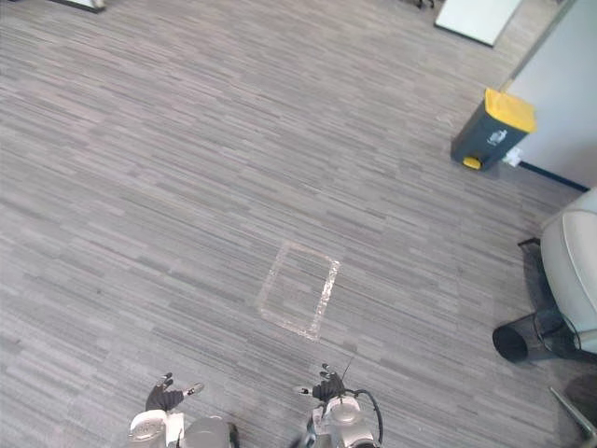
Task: Organize the slippers on the shoe rack
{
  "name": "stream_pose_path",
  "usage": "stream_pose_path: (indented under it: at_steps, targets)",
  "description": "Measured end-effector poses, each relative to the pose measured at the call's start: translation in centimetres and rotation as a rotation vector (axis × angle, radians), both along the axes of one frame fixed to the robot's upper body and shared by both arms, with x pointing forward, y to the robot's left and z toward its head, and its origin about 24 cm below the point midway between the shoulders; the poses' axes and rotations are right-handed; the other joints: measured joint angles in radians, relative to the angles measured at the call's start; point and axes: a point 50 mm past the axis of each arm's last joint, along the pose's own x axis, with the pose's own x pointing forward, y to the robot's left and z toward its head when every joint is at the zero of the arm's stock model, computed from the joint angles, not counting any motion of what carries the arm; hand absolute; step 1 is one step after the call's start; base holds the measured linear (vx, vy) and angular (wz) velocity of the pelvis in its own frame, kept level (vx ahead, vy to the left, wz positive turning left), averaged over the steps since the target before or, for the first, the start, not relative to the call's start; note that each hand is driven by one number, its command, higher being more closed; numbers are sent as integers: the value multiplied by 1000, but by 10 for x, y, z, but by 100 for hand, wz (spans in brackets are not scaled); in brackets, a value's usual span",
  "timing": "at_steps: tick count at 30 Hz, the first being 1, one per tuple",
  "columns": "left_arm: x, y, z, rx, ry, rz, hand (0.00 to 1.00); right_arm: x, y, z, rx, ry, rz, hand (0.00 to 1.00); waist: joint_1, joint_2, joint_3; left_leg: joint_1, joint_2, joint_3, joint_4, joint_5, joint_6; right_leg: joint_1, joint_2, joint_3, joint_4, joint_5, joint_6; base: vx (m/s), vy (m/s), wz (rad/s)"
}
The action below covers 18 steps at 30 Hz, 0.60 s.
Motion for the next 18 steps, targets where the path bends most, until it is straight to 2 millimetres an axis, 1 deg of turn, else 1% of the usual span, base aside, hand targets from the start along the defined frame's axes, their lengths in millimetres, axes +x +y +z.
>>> stream_pose_path:
  at_steps: [1,2,3,4,5,6,7,8,9,10,11,12,13,14,15,16,17,18]
  targets:
    - [-2,0,-1,0,6,-2,0,0,0,0,-1,0,0,0,-2,-2,0,16,-5,7,-6,-7,-13,0,13,-3,-67,31,-2,597,-77,6]
    - [-4,-2,-2,1,14,-18,0,-1,-2,0,-5,-1,-1,0,-6,-4,0,58,-12,6,-11,-37,-62,1,27,-9,-118,85,-24,538,-116,21]
    - [-9,-1,-3,7,29,-27,0,-11,-3,-5,-8,30,-7,0,-13,-35,-20,122,-41,-8,-29,-75,-94,-3,19,18,-104,146,-122,567,-132,26]
    - [-9,-2,-4,9,34,-29,0,-11,-6,-5,-14,27,-9,0,-14,-33,-24,136,-38,-18,-33,-86,-97,-9,20,20,-70,176,-144,619,-121,20]
    - [-9,-8,-5,-4,36,-39,0,-7,-14,-3,-35,17,-9,0,-11,-2,-41,140,-1,-35,-16,-97,-109,-46,29,22,43,116,-162,624,-142,0]
    - [-10,-14,-7,-14,43,-50,0,-7,-16,-4,-38,21,-14,0,-11,20,-50,92,46,-60,101,-96,-109,-56,48,12,89,61,-170,611,-151,-11]
    - [-11,-14,-7,-14,47,-52,0,-7,-17,-4,-40,23,-19,0,-12,27,-51,68,60,-69,155,-93,-112,-56,56,8,99,49,-179,608,-207,-26]
    - [-10,-17,-8,-24,46,-45,0,-7,-20,-3,-42,21,-29,0,-13,49,-51,12,100,-95,305,-64,-116,-46,86,12,110,17,-183,698,-185,-59]
    - [-7,-21,-8,-32,44,-54,0,-6,-20,-3,-42,24,-30,0,-12,80,-49,-83,156,-135,572,95,-117,11,144,40,83,-13,-190,673,-155,-65]
    - [-6,-22,-7,-34,42,-57,0,-7,-19,-4,-42,29,-27,0,-8,85,-50,-107,171,-140,634,106,-124,26,158,52,70,-15,-189,530,-80,-87]
    - [-5,-23,-7,-41,35,-58,0,-9,-19,-5,-42,41,-30,0,-7,88,-46,-180,206,-124,817,69,-132,95,191,90,24,-21,-189,395,-25,-64]
    - [-4,-22,-6,-40,31,-59,0,-11,-18,-6,-40,49,-31,0,-7,81,-43,-214,211,-108,875,44,-126,135,200,115,-2,-25,-185,566,16,-92]
    - [1,-19,-3,-34,8,-67,0,-12,-17,-7,-36,56,-31,0,-3,60,-37,-272,204,-69,888,5,-106,215,202,167,-59,-24,-167,468,26,-66]
    - [2,-19,-3,-31,4,-67,0,-13,-17,-8,-37,61,-31,0,-3,57,-38,-294,202,-59,875,-5,-97,237,202,182,-78,-21,-160,482,104,-85]
    - [4,-17,-1,-27,-11,-66,0,-15,-18,-9,-37,70,-35,0,3,53,-38,-346,196,-43,799,-34,-85,283,203,224,-117,-12,-143,354,160,-94]
    - [8,-17,2,-27,-36,-62,0,-15,-18,-9,-38,68,-37,0,12,50,-33,-388,174,-55,651,-57,-85,313,203,274,-137,-4,-131,354,160,-99]
    - [9,-17,3,-27,-44,-59,0,-15,-18,-9,-38,67,-38,0,16,48,-30,-400,162,-67,595,-57,-85,323,202,290,-145,-2,-128,374,330,-132]
    - [14,-17,6,-27,-73,-60,0,-11,-16,-7,-37,60,-36,0,37,46,-21,-423,99,-185,352,-38,-89,338,186,354,-148,-7,-101,238,246,-95]
